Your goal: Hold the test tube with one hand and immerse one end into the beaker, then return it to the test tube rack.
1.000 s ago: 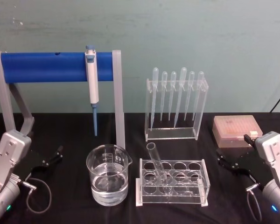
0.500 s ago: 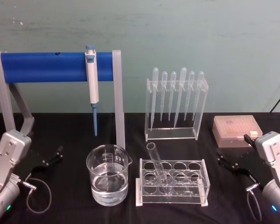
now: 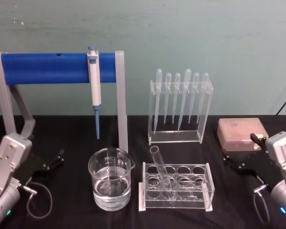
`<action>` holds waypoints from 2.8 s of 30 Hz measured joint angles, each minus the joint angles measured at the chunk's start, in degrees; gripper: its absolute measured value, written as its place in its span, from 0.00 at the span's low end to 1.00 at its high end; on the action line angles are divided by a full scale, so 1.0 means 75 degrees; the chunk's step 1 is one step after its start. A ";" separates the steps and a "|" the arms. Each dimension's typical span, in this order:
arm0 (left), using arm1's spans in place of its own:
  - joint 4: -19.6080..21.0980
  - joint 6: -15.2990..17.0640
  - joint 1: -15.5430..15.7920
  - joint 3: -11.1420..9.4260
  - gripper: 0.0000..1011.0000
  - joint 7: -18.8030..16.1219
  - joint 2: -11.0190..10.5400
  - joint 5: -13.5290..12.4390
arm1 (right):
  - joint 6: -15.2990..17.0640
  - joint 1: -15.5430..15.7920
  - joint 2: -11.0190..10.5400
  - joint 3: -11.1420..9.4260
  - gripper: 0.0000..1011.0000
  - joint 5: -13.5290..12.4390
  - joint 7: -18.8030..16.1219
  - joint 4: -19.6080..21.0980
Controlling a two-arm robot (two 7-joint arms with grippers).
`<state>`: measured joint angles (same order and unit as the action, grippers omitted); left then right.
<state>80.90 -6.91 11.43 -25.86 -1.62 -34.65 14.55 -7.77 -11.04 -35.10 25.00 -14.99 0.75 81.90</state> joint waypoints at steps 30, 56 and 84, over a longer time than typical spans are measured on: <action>0.0000 0.0000 0.0000 0.0000 0.99 0.0000 0.0000 0.0000 | 0.0485 -0.0161 -0.1843 -0.0377 0.99 -0.2532 -0.5887 0.1597; 0.0000 0.0000 0.0000 0.0000 0.99 0.0000 0.0000 0.0000 | 0.1896 -0.2495 -0.0971 0.1446 0.99 -0.1769 -0.6955 0.0656; 0.0000 0.0000 0.0000 -0.0001 0.99 0.0000 0.0000 0.0000 | 0.1948 -0.3589 -0.0075 0.2224 0.99 -0.1605 -0.7041 -0.0556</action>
<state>80.90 -6.91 11.43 -25.86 -1.62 -34.65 14.55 6.84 -37.96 -35.66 41.68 -27.03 -52.06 77.73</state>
